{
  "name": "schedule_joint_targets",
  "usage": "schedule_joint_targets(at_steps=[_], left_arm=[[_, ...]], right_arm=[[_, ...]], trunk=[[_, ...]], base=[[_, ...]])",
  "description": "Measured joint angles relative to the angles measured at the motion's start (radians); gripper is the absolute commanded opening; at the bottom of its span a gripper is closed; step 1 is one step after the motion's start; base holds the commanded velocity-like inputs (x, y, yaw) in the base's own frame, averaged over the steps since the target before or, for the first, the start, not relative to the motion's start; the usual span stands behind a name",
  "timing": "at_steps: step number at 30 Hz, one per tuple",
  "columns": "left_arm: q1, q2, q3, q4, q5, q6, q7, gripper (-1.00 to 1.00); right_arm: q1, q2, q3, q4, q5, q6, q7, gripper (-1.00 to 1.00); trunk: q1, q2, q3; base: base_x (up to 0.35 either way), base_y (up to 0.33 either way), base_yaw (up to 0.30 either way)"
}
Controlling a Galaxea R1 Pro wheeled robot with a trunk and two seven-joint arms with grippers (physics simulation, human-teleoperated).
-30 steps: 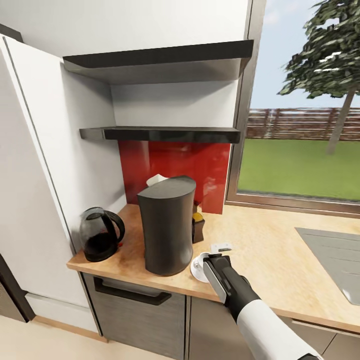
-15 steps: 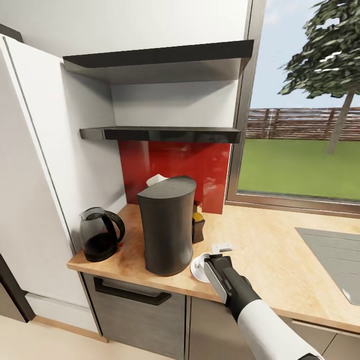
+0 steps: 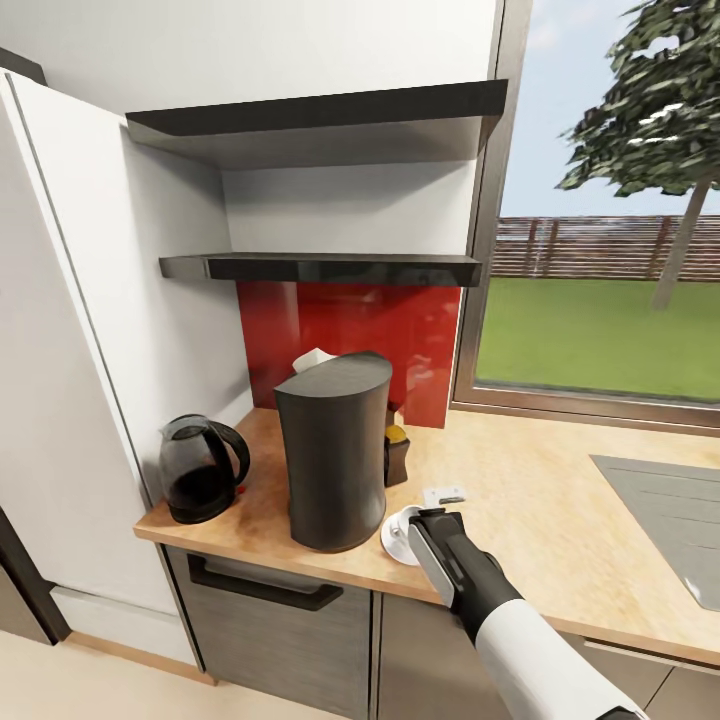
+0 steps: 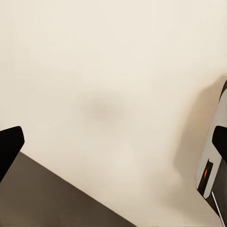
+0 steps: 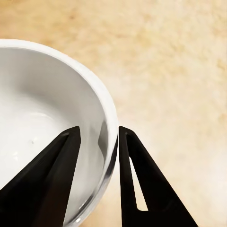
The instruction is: Set up a coffee station on the kitchen countertop: keep the coffee maker on the countertop, move the bottle of coffee from the kitchen shelf to the counter next to the coffee maker, place a paper coffee filter on top of the coffee maker, put the saucer next to the coffee maker with the coffee cup on the saucer, and place the electric kettle next to the coffee maker.
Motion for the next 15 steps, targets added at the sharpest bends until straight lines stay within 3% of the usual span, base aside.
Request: schedule_joint_targets(at_steps=[6,7,15], left_arm=[[0.000,0.001,0.001,0.000,0.000,0.000,0.000,1.00],[0.000,0.001,0.001,0.000,0.000,0.000,0.000,1.00],[0.000,0.001,0.002,0.000,0.000,0.000,0.000,1.00]], right_arm=[[0.000,0.000,0.000,-0.001,0.000,0.000,0.000,-1.00],[0.000,-0.001,0.000,-0.001,0.000,0.000,0.000,1.00],[0.000,-0.001,-0.002,-0.005,-0.001,-0.001,0.001,1.00]], trunk=[[0.000,0.000,0.000],[0.000,0.000,0.000],[0.000,0.000,0.000]], base=[[0.000,0.000,0.000],[0.000,0.000,0.000],[0.000,0.000,0.000]])
